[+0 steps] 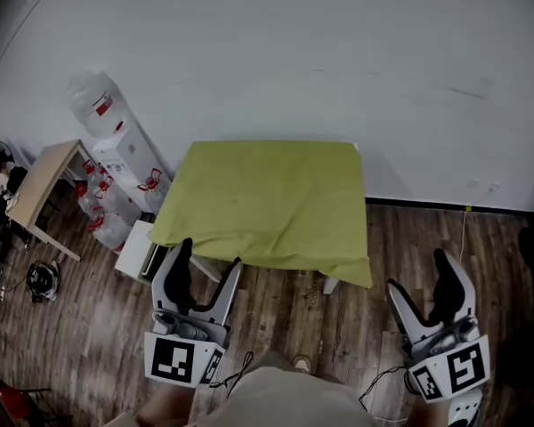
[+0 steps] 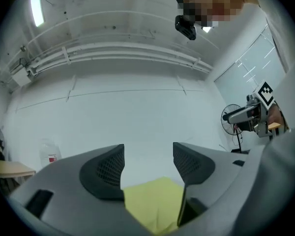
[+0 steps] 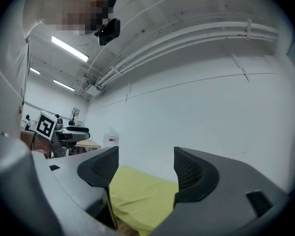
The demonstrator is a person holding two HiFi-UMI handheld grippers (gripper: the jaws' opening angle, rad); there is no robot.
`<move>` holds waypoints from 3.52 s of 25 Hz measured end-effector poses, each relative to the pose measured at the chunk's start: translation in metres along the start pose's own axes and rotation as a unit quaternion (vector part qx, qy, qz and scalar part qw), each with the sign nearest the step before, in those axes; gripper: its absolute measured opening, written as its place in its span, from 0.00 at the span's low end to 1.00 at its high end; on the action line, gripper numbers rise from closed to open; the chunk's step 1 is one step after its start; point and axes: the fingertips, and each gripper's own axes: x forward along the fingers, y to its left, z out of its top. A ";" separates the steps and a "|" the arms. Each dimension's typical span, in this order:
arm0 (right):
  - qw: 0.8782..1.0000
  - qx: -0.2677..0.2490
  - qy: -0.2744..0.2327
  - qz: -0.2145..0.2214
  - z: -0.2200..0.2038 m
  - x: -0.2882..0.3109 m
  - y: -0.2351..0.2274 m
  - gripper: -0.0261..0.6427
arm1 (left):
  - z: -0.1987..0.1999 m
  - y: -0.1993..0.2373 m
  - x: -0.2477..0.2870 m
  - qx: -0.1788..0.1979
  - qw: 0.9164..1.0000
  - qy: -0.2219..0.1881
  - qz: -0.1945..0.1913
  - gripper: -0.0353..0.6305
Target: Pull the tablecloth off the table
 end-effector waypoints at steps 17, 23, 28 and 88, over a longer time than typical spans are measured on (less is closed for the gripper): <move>0.997 0.025 0.064 -0.035 -0.056 0.052 -0.040 0.57 | -0.048 0.009 0.079 -0.005 0.999 0.030 -0.032 0.52; 0.994 0.035 0.091 -0.045 -0.084 0.109 -0.056 0.57 | -0.080 0.037 0.134 -0.025 0.998 0.041 -0.043 0.52; 0.991 0.048 0.114 -0.056 -0.109 0.173 -0.075 0.57 | -0.121 0.058 0.196 -0.031 0.994 0.075 -0.072 0.53; 0.883 0.144 0.440 -0.079 -0.572 0.463 -0.201 0.58 | -0.608 -0.040 0.472 -0.106 0.827 0.497 -0.240 0.57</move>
